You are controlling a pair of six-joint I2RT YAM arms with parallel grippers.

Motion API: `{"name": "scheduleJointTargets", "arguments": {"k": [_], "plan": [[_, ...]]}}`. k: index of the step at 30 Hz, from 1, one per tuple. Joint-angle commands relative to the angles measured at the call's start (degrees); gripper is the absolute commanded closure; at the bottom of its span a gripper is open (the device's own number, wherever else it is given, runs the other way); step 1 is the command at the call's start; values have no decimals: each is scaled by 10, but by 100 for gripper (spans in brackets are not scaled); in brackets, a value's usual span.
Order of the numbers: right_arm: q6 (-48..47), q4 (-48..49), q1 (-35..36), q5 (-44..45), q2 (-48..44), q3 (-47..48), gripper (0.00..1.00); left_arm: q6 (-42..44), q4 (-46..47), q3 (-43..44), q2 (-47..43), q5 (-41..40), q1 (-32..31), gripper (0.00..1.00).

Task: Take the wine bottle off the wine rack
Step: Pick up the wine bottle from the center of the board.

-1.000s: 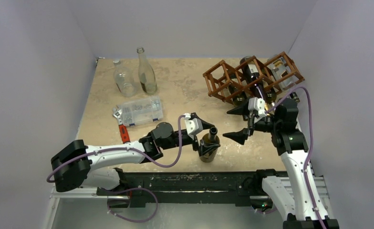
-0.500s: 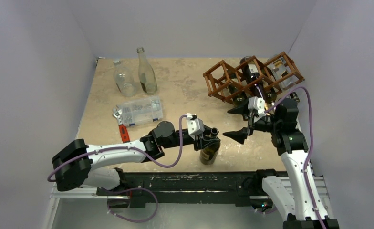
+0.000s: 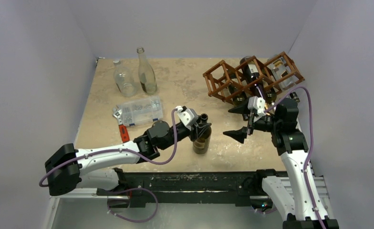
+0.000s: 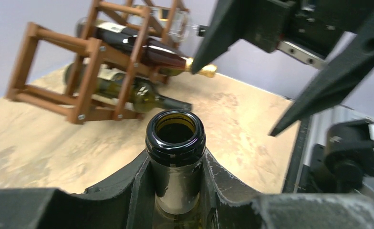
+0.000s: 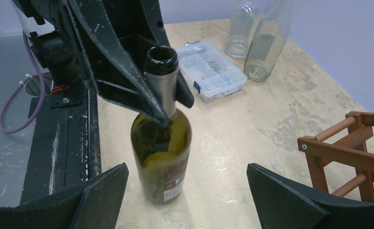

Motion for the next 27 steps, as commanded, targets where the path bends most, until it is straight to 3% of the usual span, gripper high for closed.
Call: {"name": "scheduleJointTargets", "arguments": {"k": [1, 11, 23, 27], "plan": [[-7, 4, -2, 5, -5, -1, 1, 23, 41, 47, -24, -117, 9, 100], [-11, -1, -2, 9, -6, -3, 1, 55, 31, 138, 40, -316, 50, 100], [-10, -2, -2, 5, -5, -4, 1, 62, -2, 287, 169, -346, 167, 100], [-11, -2, -2, 4, -5, -3, 1, 62, -24, 361, 226, -400, 196, 100]]}}
